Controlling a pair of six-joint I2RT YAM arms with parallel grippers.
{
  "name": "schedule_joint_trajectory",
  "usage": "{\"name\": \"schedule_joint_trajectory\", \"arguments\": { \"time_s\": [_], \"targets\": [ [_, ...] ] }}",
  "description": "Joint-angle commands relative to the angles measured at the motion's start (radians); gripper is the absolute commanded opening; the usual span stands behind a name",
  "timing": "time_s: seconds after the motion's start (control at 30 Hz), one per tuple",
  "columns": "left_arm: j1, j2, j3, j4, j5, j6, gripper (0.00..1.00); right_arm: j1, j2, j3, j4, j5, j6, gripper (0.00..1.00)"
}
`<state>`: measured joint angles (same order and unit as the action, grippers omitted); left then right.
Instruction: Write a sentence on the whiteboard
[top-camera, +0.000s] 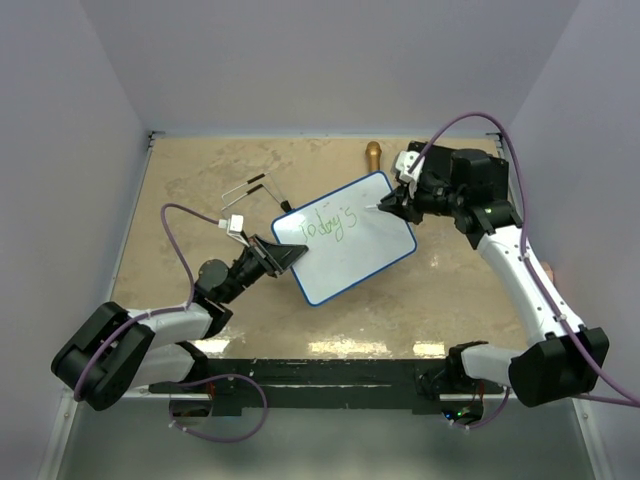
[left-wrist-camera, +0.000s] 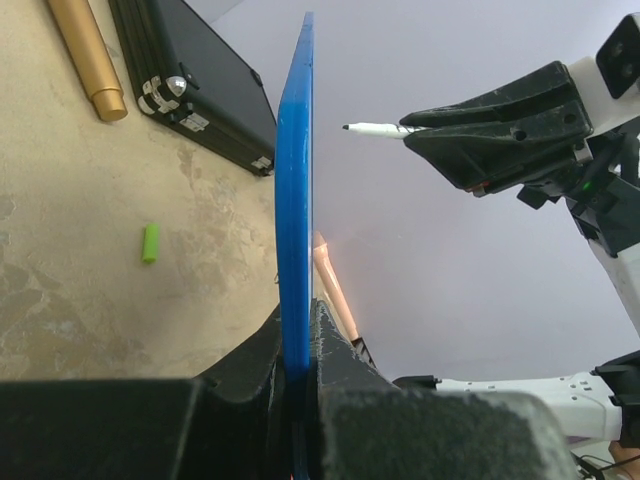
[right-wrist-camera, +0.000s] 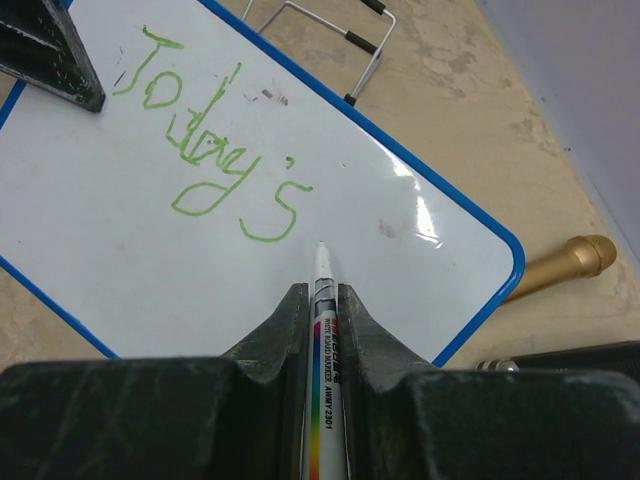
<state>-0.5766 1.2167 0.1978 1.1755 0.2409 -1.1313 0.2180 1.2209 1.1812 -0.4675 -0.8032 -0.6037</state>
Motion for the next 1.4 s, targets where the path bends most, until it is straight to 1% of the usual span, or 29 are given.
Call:
{"name": "schedule_joint_trajectory", "arguments": {
  "time_s": [0.0,0.2,0.47,0.7,1.0,1.37],
  "targets": [
    [0.014,-0.037,0.015,0.707,0.012,-0.039,0.0,-0.005,0.012,0.028,0.026,-0.016,0.047,0.0],
    [0.014,-0.029,0.017,0.714,0.017,-0.044,0.0,-0.002,0.037,0.025,0.02,-0.011,0.045,0.0],
    [0.014,-0.014,0.026,0.72,0.023,-0.051,0.0,-0.003,0.043,0.02,0.085,0.009,0.093,0.0],
    [0.014,-0.016,0.031,0.72,0.024,-0.051,0.0,-0.003,0.058,0.021,0.087,0.036,0.102,0.0],
    [0.014,-0.016,0.038,0.72,0.029,-0.051,0.0,0.0,0.068,0.028,0.047,0.035,0.078,0.0],
    [0.014,-0.016,0.043,0.72,0.029,-0.05,0.0,-0.002,0.058,0.038,-0.074,0.021,-0.01,0.0]
  ]
}}
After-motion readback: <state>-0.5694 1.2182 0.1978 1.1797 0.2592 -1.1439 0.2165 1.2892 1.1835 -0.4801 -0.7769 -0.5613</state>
